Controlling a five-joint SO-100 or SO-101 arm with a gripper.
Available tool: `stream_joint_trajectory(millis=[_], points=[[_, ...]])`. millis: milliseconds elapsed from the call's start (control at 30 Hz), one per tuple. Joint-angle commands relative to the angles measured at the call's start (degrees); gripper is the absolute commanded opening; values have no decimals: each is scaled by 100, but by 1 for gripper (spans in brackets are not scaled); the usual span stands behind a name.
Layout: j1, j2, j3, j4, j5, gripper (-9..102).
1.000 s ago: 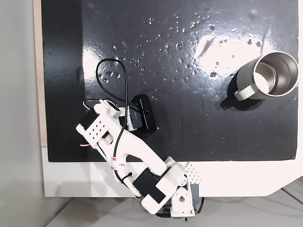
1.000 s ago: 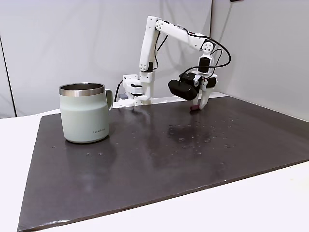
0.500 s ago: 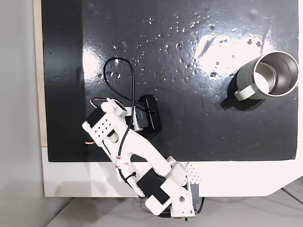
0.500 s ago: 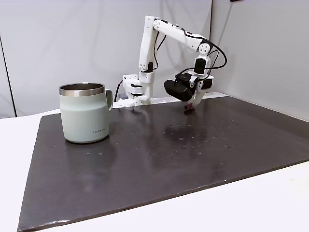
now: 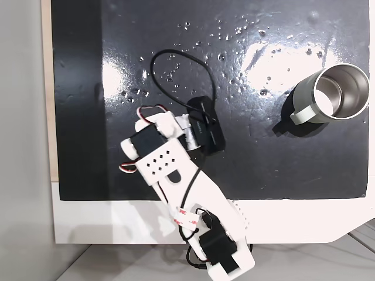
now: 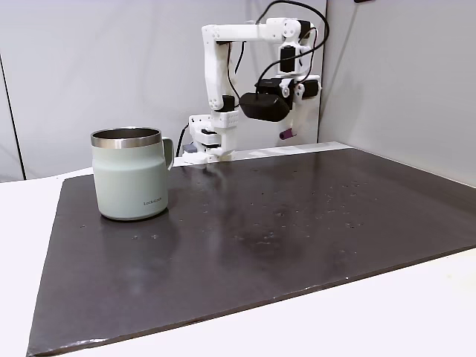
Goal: Grasp a pengrip and put it in the cup.
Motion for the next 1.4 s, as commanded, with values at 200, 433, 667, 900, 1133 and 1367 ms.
stream_joint_trajectory(millis=[200, 433, 667, 900, 1133, 1367], points=[[2883, 492, -1336, 773, -2558, 0], [4605, -62, -2689, 1037, -4122, 0], [5906, -694, -3718, 1116, -5511, 0], [6697, -1705, -5133, 1125, -6363, 0], [6943, -2505, -6249, 1125, -6627, 0], [6926, -2602, -6258, 1160, -6583, 11]])
